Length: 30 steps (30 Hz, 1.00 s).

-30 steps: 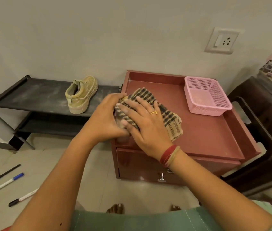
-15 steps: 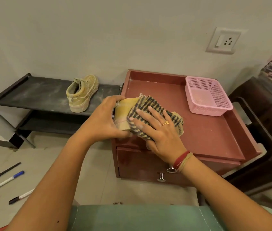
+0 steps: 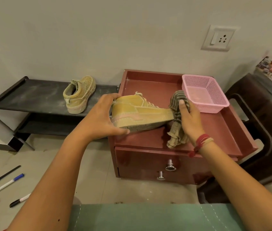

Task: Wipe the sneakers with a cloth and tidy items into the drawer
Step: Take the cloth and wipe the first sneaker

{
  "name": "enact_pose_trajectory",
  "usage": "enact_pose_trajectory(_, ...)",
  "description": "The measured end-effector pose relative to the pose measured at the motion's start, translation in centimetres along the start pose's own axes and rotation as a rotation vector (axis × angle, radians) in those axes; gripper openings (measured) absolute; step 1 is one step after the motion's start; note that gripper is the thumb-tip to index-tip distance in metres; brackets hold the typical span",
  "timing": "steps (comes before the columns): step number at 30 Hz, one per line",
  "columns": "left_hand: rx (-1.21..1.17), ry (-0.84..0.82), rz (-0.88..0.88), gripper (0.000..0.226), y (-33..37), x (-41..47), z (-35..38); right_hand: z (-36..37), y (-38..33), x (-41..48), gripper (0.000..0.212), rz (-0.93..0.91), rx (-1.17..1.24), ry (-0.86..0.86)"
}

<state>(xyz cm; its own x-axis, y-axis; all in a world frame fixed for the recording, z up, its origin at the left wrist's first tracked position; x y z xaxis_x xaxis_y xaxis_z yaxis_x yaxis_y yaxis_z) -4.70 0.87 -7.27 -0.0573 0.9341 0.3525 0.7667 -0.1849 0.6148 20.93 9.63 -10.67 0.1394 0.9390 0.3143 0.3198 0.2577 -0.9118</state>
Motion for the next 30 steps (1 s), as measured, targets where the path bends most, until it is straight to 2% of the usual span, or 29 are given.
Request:
enact_pose_trajectory(2,0.007,0.003,0.017,0.105,0.1,0.0,0.0,1.1,-3.0,-1.0,0.024,-0.094,0.089,0.001)
enact_pose_trajectory(4,0.000,0.013,0.039,0.106,0.4,0.1,0.1,3.0,-5.4,-2.5,0.036,-0.213,0.103,-0.136)
enact_pose_trajectory(6,-0.021,0.029,0.081,0.102,0.8,0.0,0.2,5.1,-6.1,-4.5,0.046,-0.416,-0.073,-0.267)
enact_pose_trajectory(8,-0.042,0.043,0.111,0.097,0.9,-0.2,0.2,6.3,-6.0,-5.6,0.049,-0.634,-0.320,-0.320)
enact_pose_trajectory(10,-0.053,0.049,0.127,0.094,0.9,-0.5,0.0,6.4,-5.7,-5.7,0.051,-0.689,-0.387,-0.357)
enact_pose_trajectory(15,0.002,0.009,0.112,0.102,0.3,-0.8,-0.4,5.3,-3.4,-5.2,0.053,-0.625,-0.450,-0.327)
enact_pose_trajectory(19,0.026,-0.006,0.082,0.103,0.4,-0.7,-0.6,3.7,-1.5,-4.0,0.064,-0.485,-0.453,-0.261)
enact_pose_trajectory(23,0.052,-0.035,0.075,0.102,0.7,-0.5,-0.5,2.5,0.7,-2.3,0.065,-0.243,-0.388,-0.220)
enact_pose_trajectory(28,0.209,-0.089,0.083,0.107,1.3,-0.9,0.3,2.4,2.2,-1.5,0.057,0.235,-0.045,-0.113)
enact_pose_trajectory(30,0.317,-0.057,0.076,0.110,1.8,-1.0,1.3,3.2,2.4,-1.8,0.053,0.277,-0.035,-0.052)
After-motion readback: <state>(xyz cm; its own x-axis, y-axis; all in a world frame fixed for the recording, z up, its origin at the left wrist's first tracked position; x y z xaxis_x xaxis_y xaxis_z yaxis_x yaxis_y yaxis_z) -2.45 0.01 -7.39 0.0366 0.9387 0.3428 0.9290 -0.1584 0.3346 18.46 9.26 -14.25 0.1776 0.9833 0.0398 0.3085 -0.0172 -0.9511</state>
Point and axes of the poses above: each hand's wrist, its own x-axis towards the middle knuckle, its own z-axis out of the palm, y = z × x, the point moved 2 cm from there along x, towards the middle knuckle, and after that the axes turned 11 degrees about y, right-handed, at the moved point
